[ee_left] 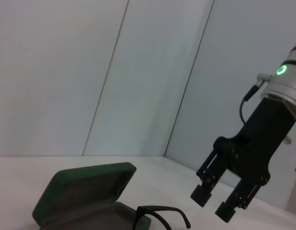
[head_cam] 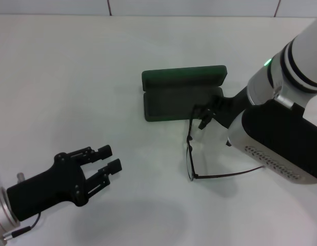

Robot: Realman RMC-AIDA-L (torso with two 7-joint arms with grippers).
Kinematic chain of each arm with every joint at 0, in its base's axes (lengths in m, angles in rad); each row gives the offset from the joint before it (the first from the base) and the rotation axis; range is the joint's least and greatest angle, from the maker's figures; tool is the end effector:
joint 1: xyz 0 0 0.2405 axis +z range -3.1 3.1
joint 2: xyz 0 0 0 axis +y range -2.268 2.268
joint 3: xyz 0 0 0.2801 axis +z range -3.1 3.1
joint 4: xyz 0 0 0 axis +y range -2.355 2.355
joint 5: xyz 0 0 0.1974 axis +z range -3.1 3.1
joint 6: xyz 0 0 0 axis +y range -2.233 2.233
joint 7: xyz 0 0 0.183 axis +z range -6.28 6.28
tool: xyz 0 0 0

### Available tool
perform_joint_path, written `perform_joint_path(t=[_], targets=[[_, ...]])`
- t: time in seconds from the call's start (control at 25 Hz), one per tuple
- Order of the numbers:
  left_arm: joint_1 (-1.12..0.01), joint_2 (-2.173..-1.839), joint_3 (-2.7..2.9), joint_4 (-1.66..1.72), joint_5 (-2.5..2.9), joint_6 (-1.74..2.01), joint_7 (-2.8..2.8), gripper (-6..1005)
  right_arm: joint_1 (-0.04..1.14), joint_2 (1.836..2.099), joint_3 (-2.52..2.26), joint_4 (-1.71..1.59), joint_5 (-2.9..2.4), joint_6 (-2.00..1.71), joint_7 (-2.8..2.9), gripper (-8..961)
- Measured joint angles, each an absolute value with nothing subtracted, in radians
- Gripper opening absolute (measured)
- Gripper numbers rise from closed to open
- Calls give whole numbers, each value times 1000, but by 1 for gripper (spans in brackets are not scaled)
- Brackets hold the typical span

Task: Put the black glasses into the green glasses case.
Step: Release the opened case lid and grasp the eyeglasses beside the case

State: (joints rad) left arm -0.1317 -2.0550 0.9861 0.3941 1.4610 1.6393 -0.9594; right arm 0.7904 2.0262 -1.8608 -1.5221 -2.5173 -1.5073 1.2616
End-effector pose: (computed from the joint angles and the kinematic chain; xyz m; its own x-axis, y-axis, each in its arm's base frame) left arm -0.3188 0.2185 -0.0560 0.6012 0.2925 0.7437 0.5937 -0.7864 -0.1706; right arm 0.1119 0.3441 -0.0959 0.2109 0.9090 0.3595 0.8728 -0.3407 0.3494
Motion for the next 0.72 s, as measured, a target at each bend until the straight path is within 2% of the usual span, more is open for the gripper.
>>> perform_joint_path(t=[0.28, 0.72], targets=[[-119, -2062, 985, 388, 1461, 1638, -951, 403, 767, 2028, -1820, -1600, -2518, -1505, 1274, 622], [-146, -2045, 944, 430, 1438, 1653, -952, 403, 737, 2027, -1747, -1640, -2400, -1458, 1301, 615]])
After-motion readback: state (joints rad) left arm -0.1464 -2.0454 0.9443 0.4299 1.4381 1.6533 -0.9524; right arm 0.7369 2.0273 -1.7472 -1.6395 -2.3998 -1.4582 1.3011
